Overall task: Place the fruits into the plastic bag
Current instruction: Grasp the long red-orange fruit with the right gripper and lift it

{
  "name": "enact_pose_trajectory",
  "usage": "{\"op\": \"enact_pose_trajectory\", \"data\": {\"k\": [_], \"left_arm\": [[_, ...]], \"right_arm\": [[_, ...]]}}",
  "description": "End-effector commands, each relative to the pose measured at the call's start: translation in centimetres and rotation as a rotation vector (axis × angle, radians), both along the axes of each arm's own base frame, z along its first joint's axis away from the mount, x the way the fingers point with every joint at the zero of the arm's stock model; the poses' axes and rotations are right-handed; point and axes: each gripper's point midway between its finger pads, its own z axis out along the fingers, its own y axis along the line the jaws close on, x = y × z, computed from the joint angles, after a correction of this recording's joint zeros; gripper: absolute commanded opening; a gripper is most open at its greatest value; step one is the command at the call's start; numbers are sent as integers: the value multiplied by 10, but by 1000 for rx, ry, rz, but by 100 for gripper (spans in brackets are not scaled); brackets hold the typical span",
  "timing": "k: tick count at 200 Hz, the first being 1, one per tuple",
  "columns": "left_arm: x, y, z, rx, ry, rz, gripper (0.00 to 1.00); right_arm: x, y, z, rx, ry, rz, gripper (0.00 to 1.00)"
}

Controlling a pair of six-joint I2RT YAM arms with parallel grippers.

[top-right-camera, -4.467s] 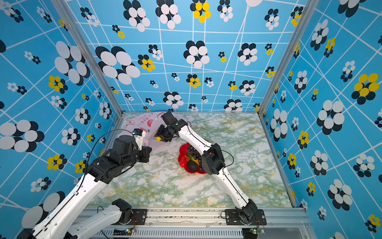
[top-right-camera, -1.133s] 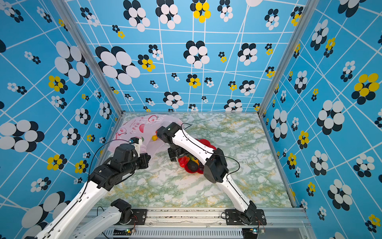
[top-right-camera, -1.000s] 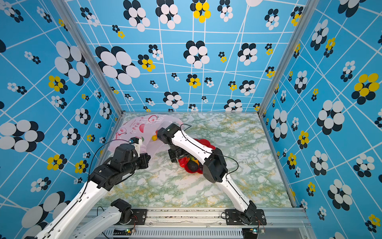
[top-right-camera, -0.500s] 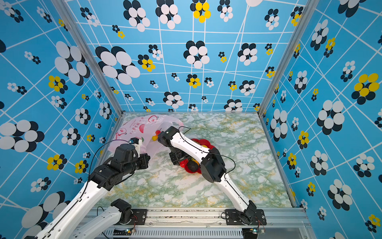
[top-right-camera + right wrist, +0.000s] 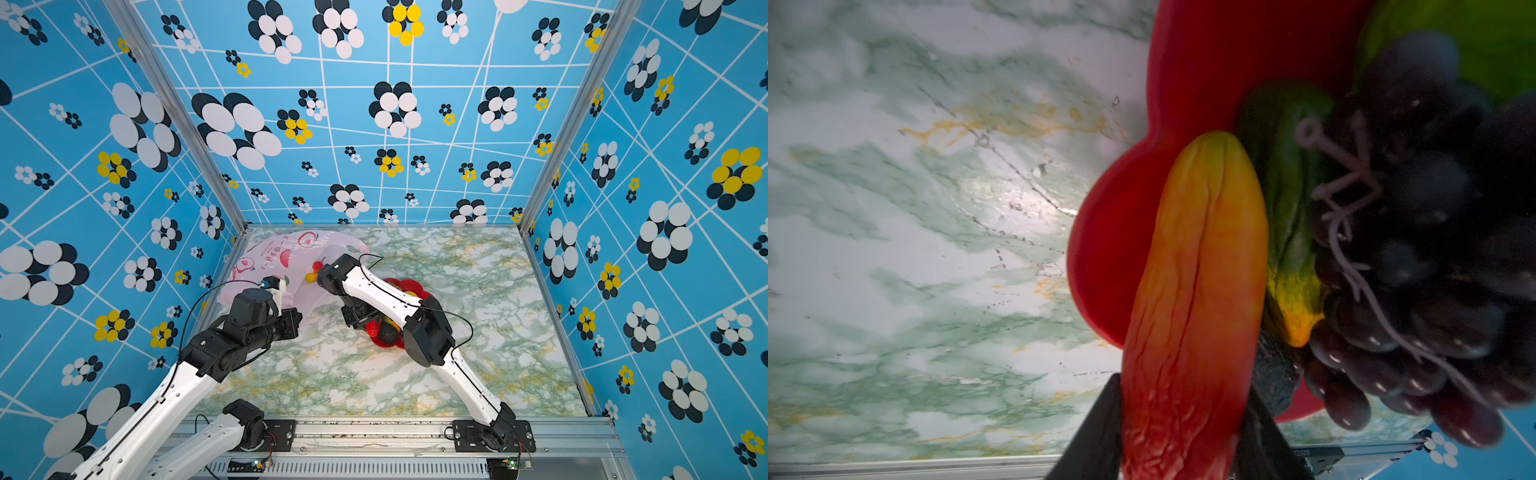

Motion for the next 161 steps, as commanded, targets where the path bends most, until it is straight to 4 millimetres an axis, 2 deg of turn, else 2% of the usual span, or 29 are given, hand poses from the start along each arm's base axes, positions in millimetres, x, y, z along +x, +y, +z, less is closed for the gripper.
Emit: {"op": "enact_pose_trajectory", "data": {"k": [1,40,161], "left_arm": [[0,1,2,18,-5,-3,0],[0,0,2,10,-1,-6,0],[0,-5,5,-12,1,-21,0]], "right_arm": [[-25,-36,16,-159,86,15,34],[-22,-38,28,-146,50,7,27],[-22,-26,54,51,13,-104,21]]}}
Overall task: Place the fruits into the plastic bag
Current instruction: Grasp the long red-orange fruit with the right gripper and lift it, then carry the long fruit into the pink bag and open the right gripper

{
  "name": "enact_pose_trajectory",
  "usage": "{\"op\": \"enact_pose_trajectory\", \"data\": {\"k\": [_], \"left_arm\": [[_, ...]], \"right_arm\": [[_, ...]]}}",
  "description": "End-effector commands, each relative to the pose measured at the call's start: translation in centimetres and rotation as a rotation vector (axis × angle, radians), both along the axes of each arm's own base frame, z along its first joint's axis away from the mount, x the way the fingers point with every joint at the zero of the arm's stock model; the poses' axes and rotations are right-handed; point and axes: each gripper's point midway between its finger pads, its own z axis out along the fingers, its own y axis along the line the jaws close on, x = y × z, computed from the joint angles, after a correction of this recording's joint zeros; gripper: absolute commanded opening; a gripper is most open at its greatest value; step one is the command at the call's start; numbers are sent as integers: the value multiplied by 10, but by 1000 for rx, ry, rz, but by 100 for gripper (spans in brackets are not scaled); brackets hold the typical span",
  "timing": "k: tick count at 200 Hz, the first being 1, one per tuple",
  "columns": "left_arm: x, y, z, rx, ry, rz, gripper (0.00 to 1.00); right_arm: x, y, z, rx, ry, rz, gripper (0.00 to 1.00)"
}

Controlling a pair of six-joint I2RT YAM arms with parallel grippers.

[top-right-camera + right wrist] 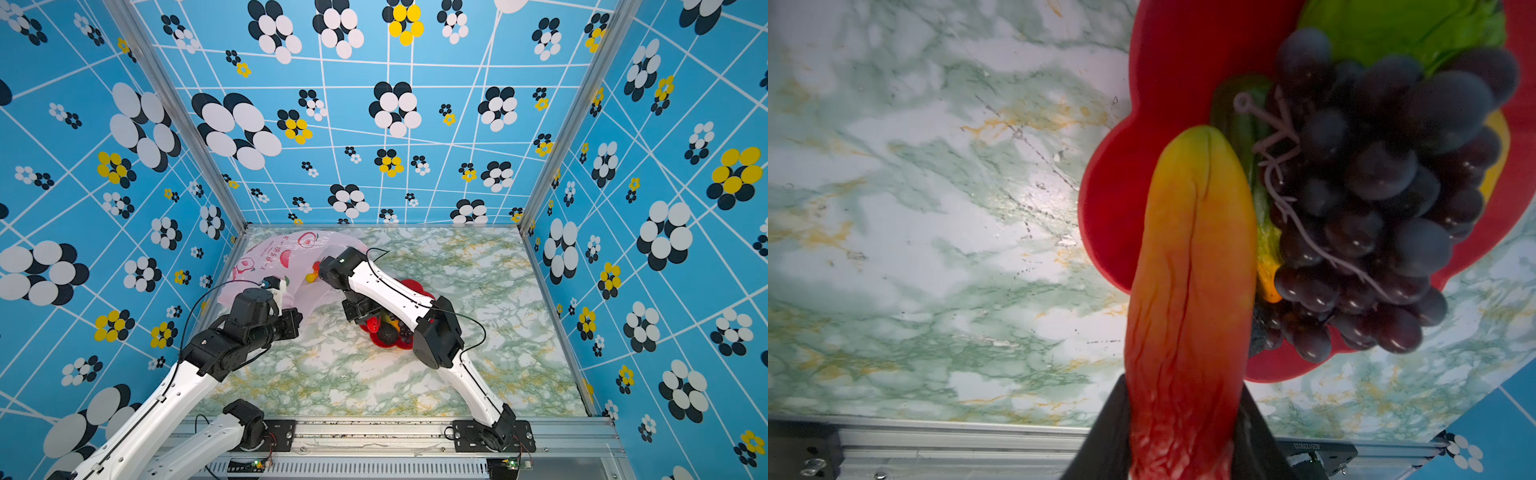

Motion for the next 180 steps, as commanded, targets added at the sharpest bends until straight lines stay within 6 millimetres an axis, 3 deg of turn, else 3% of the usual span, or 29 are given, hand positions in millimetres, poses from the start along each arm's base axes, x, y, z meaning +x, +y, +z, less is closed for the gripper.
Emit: {"op": "enact_pose_trajectory", "data": {"k": [1,43,47,102,140,180], "left_arm": [[-1,-5,6,-11,-5,-22,0],[0,-8,8,-21,-5,-30,0],[0,-8,8,-21,-5,-32,0],[0,-10,8,-24,1,-40,0],[0,-11,7,-27,6,-44,0],[0,-12,7,-30,5,-46,0]], "right_arm": [[-17,-20,17,-19,52,-53,21],[-17,-18,23,62,45,-96,20],[-17,-17,34,101,30,-98,20],[-8,11,70,417,12,-181,18],[4,44,100,687,21,-229,18],[25,92,113,934,72,-272,16]]}}
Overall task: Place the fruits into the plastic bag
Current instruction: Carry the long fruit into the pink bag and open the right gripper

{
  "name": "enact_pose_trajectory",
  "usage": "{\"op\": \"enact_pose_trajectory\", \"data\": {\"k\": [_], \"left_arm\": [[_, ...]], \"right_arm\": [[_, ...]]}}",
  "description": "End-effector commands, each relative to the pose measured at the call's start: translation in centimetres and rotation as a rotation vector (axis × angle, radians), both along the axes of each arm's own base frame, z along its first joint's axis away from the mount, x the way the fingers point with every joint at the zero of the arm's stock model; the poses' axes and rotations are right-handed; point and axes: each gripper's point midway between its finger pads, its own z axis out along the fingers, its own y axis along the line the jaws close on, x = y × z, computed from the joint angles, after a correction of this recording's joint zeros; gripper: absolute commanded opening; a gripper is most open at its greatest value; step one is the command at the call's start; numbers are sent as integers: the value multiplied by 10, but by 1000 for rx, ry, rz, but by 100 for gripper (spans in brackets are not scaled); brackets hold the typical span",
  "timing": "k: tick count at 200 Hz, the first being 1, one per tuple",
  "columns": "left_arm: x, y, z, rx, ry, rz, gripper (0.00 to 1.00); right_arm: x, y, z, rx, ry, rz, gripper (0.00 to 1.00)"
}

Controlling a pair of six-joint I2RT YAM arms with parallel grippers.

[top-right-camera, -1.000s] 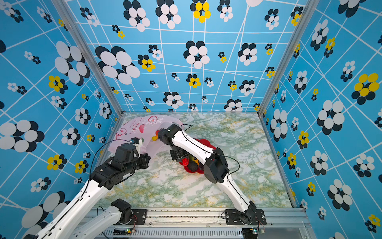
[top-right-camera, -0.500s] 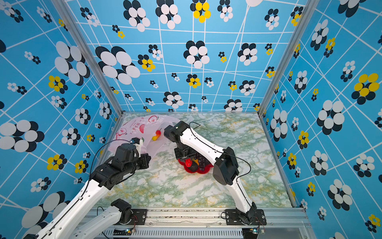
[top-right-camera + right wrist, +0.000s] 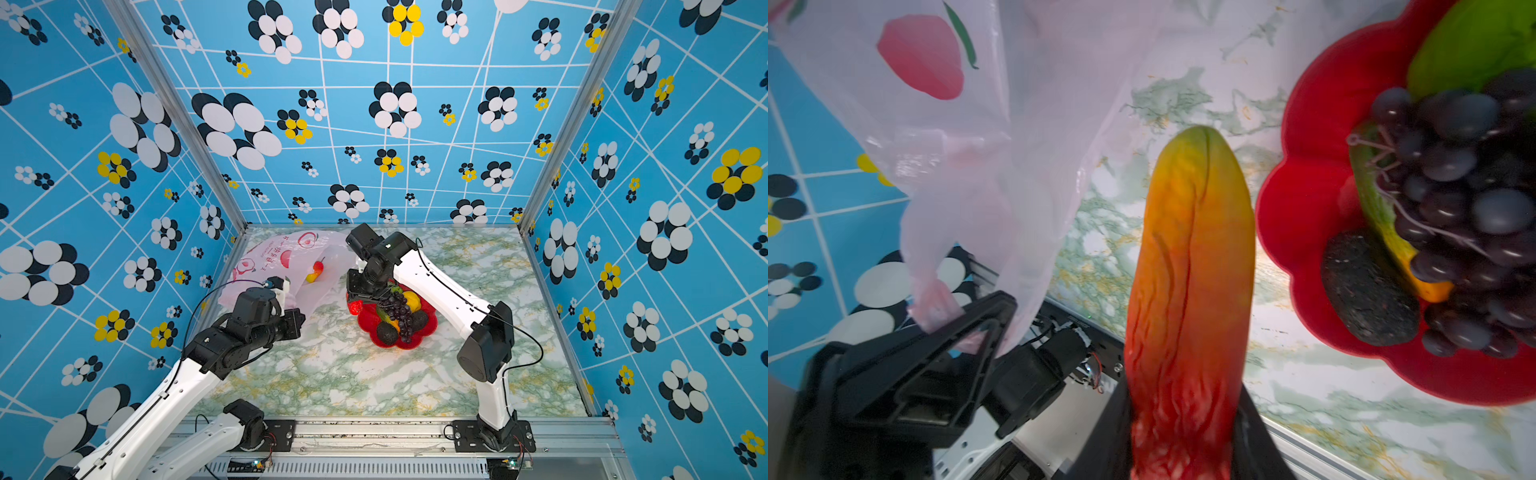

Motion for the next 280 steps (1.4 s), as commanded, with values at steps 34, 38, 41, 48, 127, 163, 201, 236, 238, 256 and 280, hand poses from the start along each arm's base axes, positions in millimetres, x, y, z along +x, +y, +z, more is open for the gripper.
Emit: {"op": "enact_pose_trajectory", "data": {"k": [34,38,41,48,127,163,201,236,238,256,280], "left_arm": [[1,-5,9,-18,-13,-16,0],[1,-5,9,-17,-14,-16,0],[1,-5,10,-17,-15,-18,0],[1,-5,10,-16,-16,-19,0],[5,-6,16,0,-32,-25,0],[8,-12,15,-23,-28,-40,0],[9,-18,11,-44,-17,-57,0],[9,-20,11,-45,-16,-64,0],[9,-21,11,-46,-17,-65,0],[7,-21,10,-46,-11,-69,0],[5,-22,9,-42,-10,-73,0]], "right_arm": [[37,76,13,300,34,-20,16],[40,79,10,300,33,-19,16],[42,81,9,299,34,-19,16],[46,87,4,300,40,-21,16],[78,141,-36,415,153,-48,13],[86,157,-52,467,205,-74,13],[99,171,-61,522,222,-121,15],[114,184,-70,585,242,-182,20],[114,185,-70,588,243,-186,21],[117,191,-66,622,245,-187,35],[116,187,-57,609,216,-169,45]]}}
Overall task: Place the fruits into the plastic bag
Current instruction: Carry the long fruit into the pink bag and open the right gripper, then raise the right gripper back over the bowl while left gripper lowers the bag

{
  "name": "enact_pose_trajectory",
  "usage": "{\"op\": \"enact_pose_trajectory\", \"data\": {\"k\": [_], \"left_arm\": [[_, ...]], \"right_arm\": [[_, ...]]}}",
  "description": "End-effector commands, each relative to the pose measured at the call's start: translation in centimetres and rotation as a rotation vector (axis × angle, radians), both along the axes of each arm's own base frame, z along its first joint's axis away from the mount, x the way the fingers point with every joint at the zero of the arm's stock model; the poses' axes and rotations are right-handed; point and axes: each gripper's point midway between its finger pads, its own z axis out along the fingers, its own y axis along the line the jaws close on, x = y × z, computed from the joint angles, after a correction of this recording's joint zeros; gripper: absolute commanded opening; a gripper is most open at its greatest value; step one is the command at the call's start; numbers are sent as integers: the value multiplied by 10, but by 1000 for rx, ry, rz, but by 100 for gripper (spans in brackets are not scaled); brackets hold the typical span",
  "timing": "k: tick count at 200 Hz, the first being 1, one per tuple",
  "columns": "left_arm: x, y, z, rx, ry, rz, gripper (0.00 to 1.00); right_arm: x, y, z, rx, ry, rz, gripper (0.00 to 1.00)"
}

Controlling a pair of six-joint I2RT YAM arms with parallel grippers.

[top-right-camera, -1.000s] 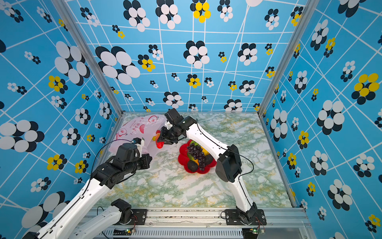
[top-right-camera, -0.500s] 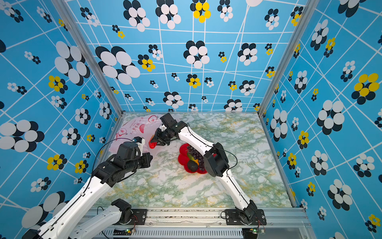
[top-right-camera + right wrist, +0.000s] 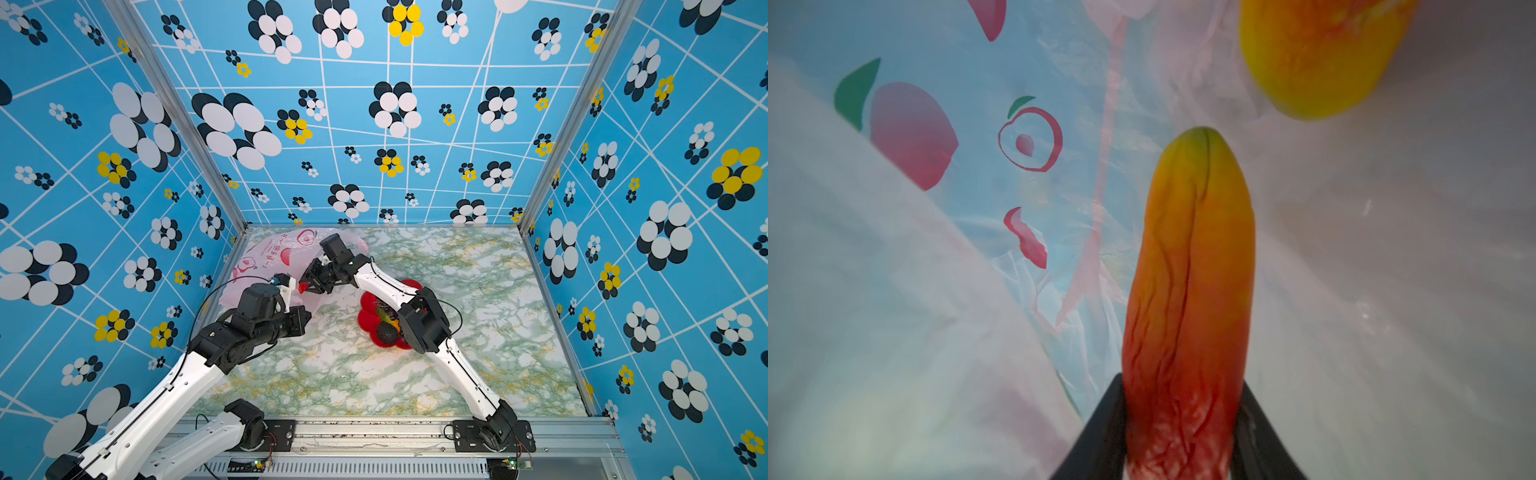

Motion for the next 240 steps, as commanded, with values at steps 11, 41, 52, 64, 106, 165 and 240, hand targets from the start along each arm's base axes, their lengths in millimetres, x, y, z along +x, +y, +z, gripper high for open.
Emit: {"op": "enact_pose_trajectory", "data": {"k": [11,41,52,64,106,165,240], "left_arm": [[-2,-7,5,-12,-15,-29,0],[-6,-6,1,-23,-11,-23,0],[-8,-6,0,-29,-9,-22,0],[-10,-7,-1,-36,-8,-22,0],[-9,-9,5,-72,-11,-14,0],[-4,-14,6,-167,41,50,0],[-10,-35,4,-218,100,126,0]], "right_arm": [[1,2,41,43,-85,12,48],[-8,-15,49,-27,-128,25,55],[-11,-22,55,-42,-143,25,57],[-15,-27,59,-57,-155,25,59],[-27,-52,78,-109,-196,22,61],[-39,-118,119,-275,-310,48,61],[-67,-245,141,-695,-489,153,72]]}}
